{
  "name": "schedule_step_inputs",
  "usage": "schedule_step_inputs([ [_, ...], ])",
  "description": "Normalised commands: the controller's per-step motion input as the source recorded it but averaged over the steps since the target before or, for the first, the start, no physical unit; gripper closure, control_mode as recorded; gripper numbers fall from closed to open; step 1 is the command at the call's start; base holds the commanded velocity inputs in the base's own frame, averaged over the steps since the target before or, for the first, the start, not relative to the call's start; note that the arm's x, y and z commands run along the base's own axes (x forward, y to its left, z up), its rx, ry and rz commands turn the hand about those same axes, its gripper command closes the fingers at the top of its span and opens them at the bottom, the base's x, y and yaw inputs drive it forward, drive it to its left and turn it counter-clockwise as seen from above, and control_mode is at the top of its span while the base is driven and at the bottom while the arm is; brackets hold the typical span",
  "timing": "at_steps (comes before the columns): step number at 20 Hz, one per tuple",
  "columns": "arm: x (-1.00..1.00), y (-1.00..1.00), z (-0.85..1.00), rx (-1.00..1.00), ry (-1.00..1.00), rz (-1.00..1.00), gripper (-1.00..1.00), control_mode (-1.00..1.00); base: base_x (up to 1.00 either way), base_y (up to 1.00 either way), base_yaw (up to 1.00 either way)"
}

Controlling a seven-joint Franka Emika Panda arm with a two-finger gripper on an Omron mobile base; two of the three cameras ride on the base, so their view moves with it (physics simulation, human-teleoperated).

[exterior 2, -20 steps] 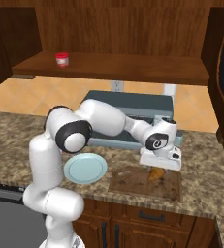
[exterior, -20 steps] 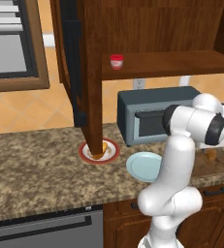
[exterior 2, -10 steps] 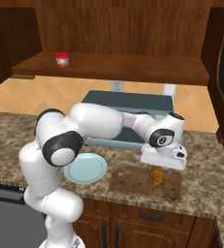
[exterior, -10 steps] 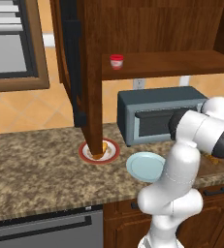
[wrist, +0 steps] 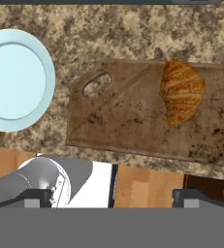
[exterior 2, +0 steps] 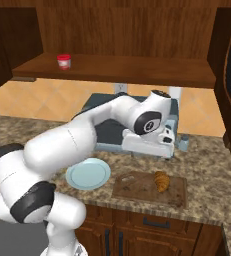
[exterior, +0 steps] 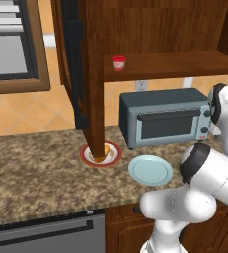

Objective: From the different types of pastries on the counter, select a croissant and place it on the cutting board. Then retrieve a jar of jam from the cabinet and place it alongside the croissant on the cutting board.

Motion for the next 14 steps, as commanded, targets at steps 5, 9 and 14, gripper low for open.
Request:
schedule_step_inputs([
  [5, -0.70, 0.44, 1.00, 0.00, -0.02, 0.04, -1.00, -1.00, 0.00, 0.00, 0.00],
  [9, -0.27, 0.66, 1.00, 0.00, -0.08, 0.02, -1.00, -1.00, 0.00, 0.00, 0.00],
  [14, 0.01, 0.73, 1.00, 0.00, -0.19, 0.04, -1.00, -1.00, 0.00, 0.00, 0.00],
])
